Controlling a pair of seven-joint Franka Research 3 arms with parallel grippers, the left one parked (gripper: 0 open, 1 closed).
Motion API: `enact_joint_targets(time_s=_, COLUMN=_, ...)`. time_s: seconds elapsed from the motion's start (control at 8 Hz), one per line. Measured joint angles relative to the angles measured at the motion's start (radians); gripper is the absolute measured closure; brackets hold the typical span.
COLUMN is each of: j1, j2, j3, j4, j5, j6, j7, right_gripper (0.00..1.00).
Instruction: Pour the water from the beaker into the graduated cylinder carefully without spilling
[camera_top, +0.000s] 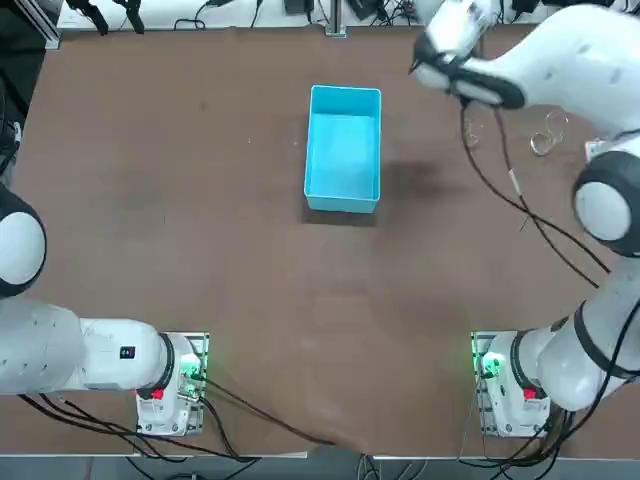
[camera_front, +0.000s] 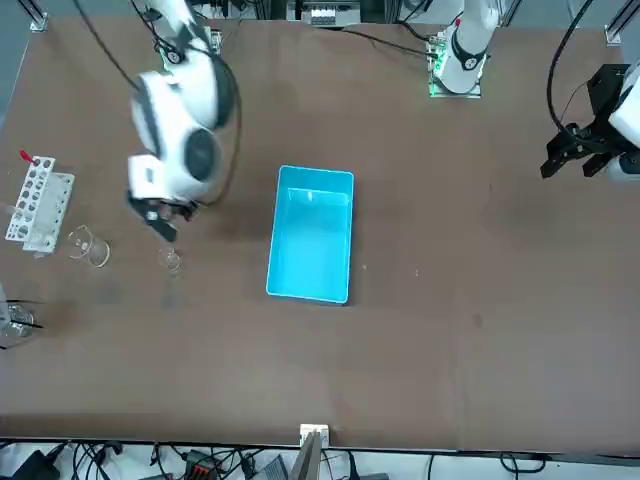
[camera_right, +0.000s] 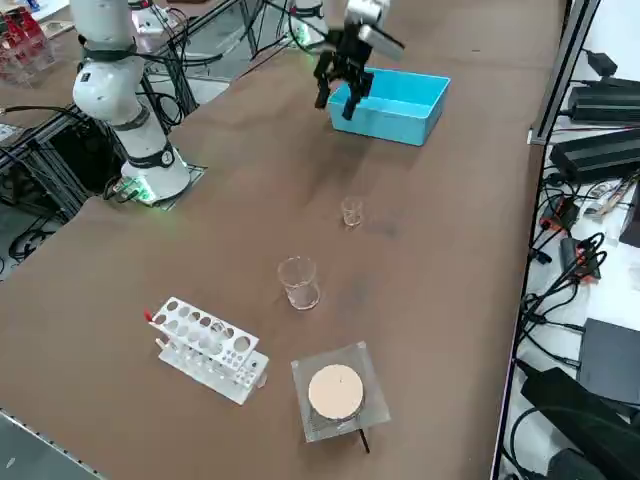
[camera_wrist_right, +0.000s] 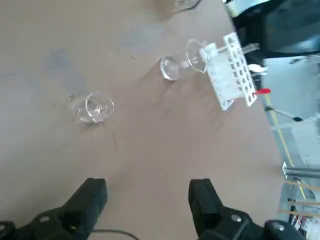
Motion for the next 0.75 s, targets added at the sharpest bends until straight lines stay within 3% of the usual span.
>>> enact_joint_targets(time_s=0.38, j1=0.052, j2=0.215, j3=-0.001, j4=0.052, j5=-0.136, j6=0.012, j7=0.362, right_gripper=0.00)
enact_joint_targets(time_s=0.75, j1=0.053, j2=0.369, j3=-0.016, j4=0.139, j5=-0.236, j6=0.010, j7=0.653, right_gripper=0.00)
